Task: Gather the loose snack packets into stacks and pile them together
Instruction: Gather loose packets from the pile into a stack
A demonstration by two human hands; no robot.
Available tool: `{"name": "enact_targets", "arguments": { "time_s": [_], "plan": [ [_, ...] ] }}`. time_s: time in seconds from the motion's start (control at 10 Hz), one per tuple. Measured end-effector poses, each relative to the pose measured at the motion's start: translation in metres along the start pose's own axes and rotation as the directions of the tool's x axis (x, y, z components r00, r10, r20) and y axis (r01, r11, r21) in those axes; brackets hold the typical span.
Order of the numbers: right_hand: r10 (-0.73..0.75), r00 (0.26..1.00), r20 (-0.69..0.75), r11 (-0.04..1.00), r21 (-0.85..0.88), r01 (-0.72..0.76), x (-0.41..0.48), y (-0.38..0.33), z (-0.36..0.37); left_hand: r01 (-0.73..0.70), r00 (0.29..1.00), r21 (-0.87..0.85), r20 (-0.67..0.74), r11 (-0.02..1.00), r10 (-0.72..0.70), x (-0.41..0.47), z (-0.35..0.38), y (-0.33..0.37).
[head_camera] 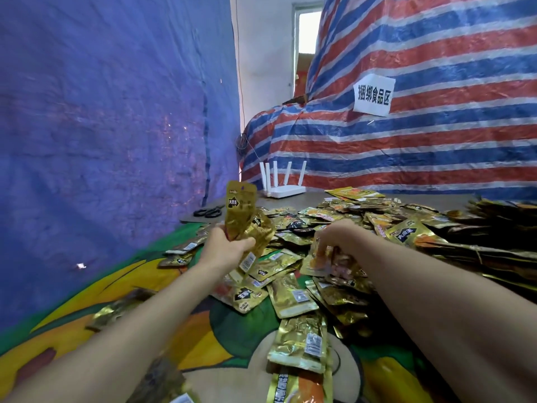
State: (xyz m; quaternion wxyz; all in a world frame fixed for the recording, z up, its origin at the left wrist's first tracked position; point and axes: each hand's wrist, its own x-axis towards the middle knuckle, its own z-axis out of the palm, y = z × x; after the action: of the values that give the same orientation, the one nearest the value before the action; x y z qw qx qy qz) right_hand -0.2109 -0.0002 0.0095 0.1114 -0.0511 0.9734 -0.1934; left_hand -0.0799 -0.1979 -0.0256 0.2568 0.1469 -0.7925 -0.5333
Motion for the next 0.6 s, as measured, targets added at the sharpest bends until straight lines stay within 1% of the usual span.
{"name": "enact_targets", "arguments": {
  "time_s": [0.1,0.2,0.3,0.4,0.5,0.6],
  "plan": [
    [-0.059,0.996,-0.07,0.968,0.238,0.075,-0.005,0.006,0.005,0.064,0.998,-0.075,-0.008,0.995,-0.065,-0.012,-0.002,0.003],
    [0.003,0.982,-0.187,0.941,0.333,0.061,-0.012,0.002,0.002,0.036,0.999,-0.15,0.045,0.988,-0.029,-0.024,0.001,0.007],
    [0.057,0.97,-0.236,0.847,0.526,0.078,-0.021,-0.002,-0.002,0.007,1.0,-0.139,0.017,0.99,-0.004,-0.034,0.005,0.01],
    [0.046,0.949,-0.313,0.819,0.555,0.144,-0.033,-0.001,-0.005,-0.003,0.998,-0.249,0.065,0.969,0.019,-0.042,0.009,0.012],
    [-0.007,0.916,-0.401,0.732,0.623,0.278,-0.048,0.0,-0.014,-0.008,0.997,-0.321,0.071,0.947,0.033,-0.049,0.015,0.012],
    [-0.125,0.913,-0.389,0.596,0.706,0.383,-0.073,-0.001,-0.023,0.026,0.998,-0.417,0.07,0.908,0.004,-0.059,0.019,0.018]
  ]
}}
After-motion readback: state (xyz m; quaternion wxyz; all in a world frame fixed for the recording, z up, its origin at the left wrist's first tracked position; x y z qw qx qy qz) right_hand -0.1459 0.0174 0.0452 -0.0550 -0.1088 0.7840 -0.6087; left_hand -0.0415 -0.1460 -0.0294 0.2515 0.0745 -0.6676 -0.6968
